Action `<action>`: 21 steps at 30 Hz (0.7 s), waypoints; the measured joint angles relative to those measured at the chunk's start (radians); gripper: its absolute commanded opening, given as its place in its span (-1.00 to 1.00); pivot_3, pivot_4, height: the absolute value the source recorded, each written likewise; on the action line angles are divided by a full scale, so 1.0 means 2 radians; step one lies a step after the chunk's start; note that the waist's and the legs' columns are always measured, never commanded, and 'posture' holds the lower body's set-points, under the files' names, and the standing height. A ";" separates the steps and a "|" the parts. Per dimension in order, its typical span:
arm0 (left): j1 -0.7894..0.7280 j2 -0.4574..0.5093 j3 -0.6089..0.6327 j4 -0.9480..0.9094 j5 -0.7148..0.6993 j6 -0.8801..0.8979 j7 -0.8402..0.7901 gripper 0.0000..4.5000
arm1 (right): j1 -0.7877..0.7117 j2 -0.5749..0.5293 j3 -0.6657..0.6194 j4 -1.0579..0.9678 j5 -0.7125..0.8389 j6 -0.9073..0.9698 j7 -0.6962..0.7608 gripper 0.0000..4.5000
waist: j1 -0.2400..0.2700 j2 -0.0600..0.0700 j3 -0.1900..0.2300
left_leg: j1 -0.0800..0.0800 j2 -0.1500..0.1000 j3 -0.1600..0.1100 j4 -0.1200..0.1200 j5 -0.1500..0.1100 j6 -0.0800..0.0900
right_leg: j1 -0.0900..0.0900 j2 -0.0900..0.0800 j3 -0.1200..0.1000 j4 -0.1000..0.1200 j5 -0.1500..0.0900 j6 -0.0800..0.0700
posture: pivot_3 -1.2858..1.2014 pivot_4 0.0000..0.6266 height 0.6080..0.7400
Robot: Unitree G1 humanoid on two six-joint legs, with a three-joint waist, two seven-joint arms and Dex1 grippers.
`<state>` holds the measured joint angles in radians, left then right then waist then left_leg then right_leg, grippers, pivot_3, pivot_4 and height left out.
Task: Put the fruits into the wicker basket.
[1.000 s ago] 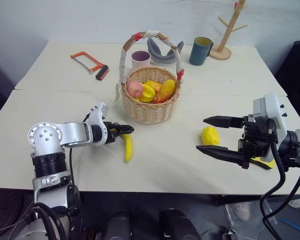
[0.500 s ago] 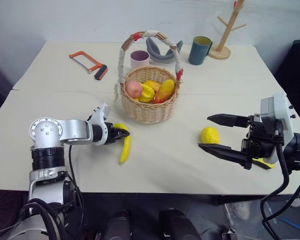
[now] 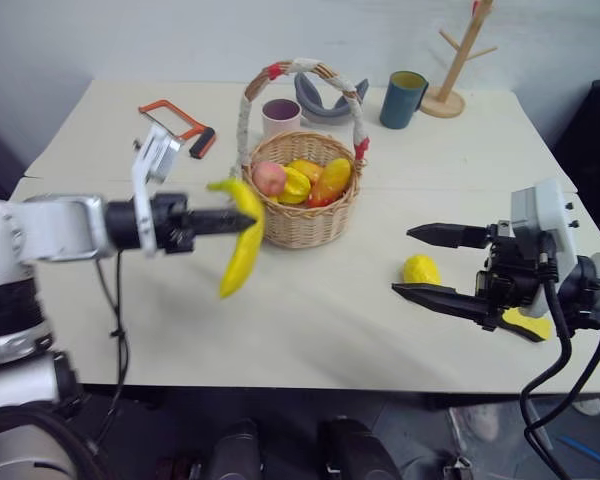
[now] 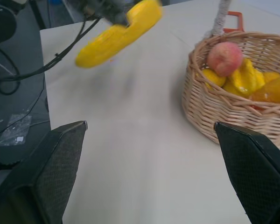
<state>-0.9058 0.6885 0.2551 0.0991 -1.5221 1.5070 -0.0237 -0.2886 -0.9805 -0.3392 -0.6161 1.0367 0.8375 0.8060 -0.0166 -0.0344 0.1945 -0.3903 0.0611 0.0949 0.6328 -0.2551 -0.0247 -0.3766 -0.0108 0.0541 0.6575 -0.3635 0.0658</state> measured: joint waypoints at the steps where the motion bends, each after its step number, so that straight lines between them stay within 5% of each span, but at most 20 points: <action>1: -0.017 -0.028 0.000 0.029 0.007 -0.008 0.038 -0.67 | 0.000 0.000 0.000 0.001 -0.001 -0.001 -0.001 1.00 | -0.001 0.000 0.000 | 0.000 0.000 0.000 0.000 0.000 0.000 | 0.000 0.000 0.000 0.000 0.000 0.000 | 0.03 -0.52 1.00; 7: -0.111 -0.157 0.010 0.141 0.042 -0.081 0.219 -0.67 | -0.003 0.004 0.002 -0.002 -0.008 -0.007 -0.017 1.00 | -0.004 -0.001 0.001 | -0.002 0.000 0.000 0.001 0.000 0.000 | -0.002 0.000 0.000 -0.001 0.000 0.001 | 0.03 -0.52 1.00; 13: -0.142 -0.215 0.031 0.184 0.093 -0.136 0.308 -0.67 | -0.008 0.007 0.002 -0.002 -0.009 -0.008 -0.037 1.00 | -0.006 -0.001 0.001 | -0.007 0.000 0.001 0.000 0.001 -0.002 | -0.009 0.002 0.002 0.002 0.000 0.001 | 0.03 -0.52 1.00; 21: -0.133 -0.236 0.065 0.189 0.118 -0.148 0.330 0.40 | -0.001 0.011 0.002 -0.007 -0.009 -0.015 -0.051 1.00 | -0.005 -0.001 0.001 | -0.008 0.000 0.001 0.003 0.002 -0.002 | -0.009 0.001 0.002 0.003 0.001 0.001 | 0.03 -0.52 1.00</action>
<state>-1.1722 0.2174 0.3848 0.4765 -1.2868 1.2112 0.6369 -0.2913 -0.9585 -0.3356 -0.6292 1.0178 0.8075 0.7034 -0.0271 -0.0366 0.1957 -0.4054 0.0616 0.0972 0.6379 -0.2514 -0.0281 -0.3946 -0.0079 0.0578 0.6642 -0.3624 0.0682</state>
